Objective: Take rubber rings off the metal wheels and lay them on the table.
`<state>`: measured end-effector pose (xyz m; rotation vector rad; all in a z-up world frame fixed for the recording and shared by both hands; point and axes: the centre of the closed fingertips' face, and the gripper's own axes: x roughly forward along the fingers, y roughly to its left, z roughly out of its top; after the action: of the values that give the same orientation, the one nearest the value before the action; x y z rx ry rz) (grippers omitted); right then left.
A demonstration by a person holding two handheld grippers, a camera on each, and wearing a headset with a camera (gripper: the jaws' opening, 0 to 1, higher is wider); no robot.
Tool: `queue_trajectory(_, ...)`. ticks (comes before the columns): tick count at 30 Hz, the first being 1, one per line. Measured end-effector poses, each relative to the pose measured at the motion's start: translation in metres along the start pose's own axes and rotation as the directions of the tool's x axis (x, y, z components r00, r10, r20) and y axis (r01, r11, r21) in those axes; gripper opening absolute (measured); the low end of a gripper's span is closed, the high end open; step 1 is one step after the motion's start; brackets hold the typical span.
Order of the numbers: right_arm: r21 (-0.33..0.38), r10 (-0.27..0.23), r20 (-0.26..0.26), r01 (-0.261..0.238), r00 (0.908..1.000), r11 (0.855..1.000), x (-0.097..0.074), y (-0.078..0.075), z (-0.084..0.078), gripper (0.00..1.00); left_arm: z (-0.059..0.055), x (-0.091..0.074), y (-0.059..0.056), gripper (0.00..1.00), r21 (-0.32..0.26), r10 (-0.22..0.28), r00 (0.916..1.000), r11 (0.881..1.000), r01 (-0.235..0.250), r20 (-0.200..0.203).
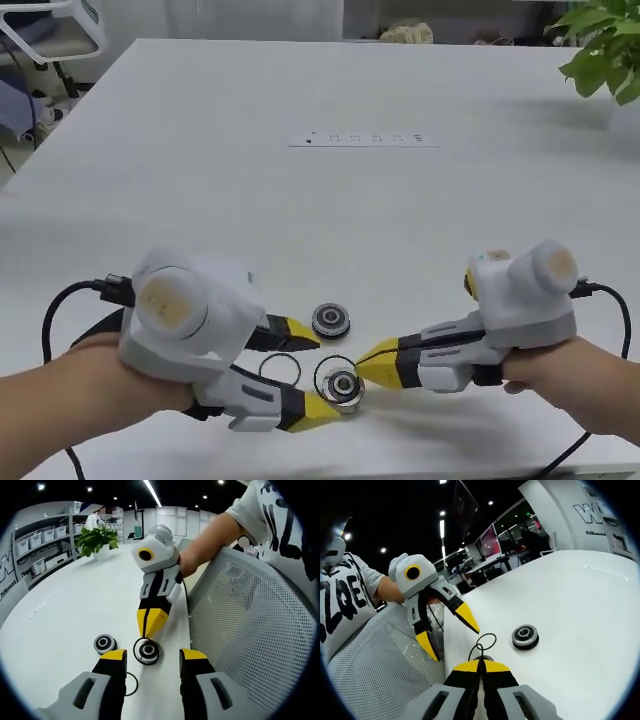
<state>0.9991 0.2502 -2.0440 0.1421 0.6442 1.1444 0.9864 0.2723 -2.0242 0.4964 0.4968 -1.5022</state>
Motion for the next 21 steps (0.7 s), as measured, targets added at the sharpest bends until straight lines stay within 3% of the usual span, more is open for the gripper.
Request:
queue_trajectory(6, 0.001, 0.003, 0.01, -0.003, 0.9999, 1.0, -0.001, 0.002, 0.004, 0.0, 0.0, -0.01, 0.0, 0.48, -0.022, 0.013, 0.9998, 1.0, -0.013, 0.015)
queue_trajectory(21, -0.017, 0.008, 0.021, -0.008, 0.9997, 1.0, -0.001, 0.006, 0.016, 0.0, 0.004, -0.039, 0.006, 0.55, -0.067, 0.079, 0.9942, 0.995, -0.074, 0.073)
